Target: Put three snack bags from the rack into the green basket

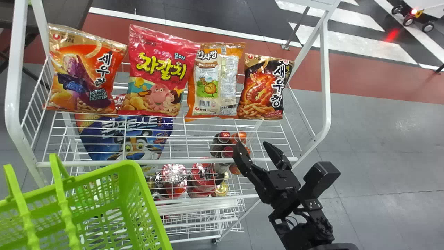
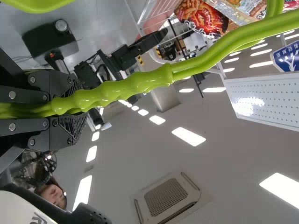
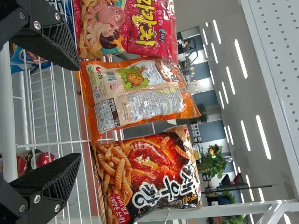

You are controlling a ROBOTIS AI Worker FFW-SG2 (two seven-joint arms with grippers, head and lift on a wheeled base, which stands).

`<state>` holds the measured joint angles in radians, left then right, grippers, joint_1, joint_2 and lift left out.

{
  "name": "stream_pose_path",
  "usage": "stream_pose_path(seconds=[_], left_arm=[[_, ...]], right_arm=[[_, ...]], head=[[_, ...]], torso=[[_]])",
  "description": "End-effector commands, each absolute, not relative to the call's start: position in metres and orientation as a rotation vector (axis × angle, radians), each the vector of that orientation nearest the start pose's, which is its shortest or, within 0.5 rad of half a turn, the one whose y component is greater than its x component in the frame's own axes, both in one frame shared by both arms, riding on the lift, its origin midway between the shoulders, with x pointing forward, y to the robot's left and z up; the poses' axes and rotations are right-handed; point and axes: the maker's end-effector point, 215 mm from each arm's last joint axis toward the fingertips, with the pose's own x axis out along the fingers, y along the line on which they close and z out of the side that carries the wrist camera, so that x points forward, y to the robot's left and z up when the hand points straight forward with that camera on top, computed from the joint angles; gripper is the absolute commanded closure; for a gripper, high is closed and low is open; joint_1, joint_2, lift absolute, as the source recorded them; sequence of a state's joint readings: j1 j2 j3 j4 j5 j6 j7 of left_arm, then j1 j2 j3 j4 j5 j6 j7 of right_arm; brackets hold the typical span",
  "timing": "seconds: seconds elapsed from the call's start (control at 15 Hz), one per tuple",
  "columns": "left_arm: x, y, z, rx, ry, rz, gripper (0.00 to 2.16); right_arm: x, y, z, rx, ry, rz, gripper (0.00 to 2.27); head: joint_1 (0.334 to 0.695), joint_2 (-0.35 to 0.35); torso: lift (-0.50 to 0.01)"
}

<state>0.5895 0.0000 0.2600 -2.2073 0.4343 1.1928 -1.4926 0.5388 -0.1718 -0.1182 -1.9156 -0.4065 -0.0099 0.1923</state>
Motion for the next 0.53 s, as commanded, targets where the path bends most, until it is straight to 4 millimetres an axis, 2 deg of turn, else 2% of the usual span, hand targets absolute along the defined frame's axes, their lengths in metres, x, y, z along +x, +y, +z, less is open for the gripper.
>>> stream_pose_path(seconds=[0.0,0.47], left_arm=[[0.2030,0.0761,-0.3256,-1.096,0.599,-1.308,2.15],[0.2027,0.0755,-0.3251,-1.095,0.599,-1.311,2.15]], right_arm=[[0.4225,-0.2802,-0.3999,0.213,0.143,0.123,0.17],[0.4220,-0.2782,-0.3963,0.213,0.137,0.127,0.18]], head=[[0.695,-0.350],[0.695,-0.350]], torso=[[0.000],[0.000]])
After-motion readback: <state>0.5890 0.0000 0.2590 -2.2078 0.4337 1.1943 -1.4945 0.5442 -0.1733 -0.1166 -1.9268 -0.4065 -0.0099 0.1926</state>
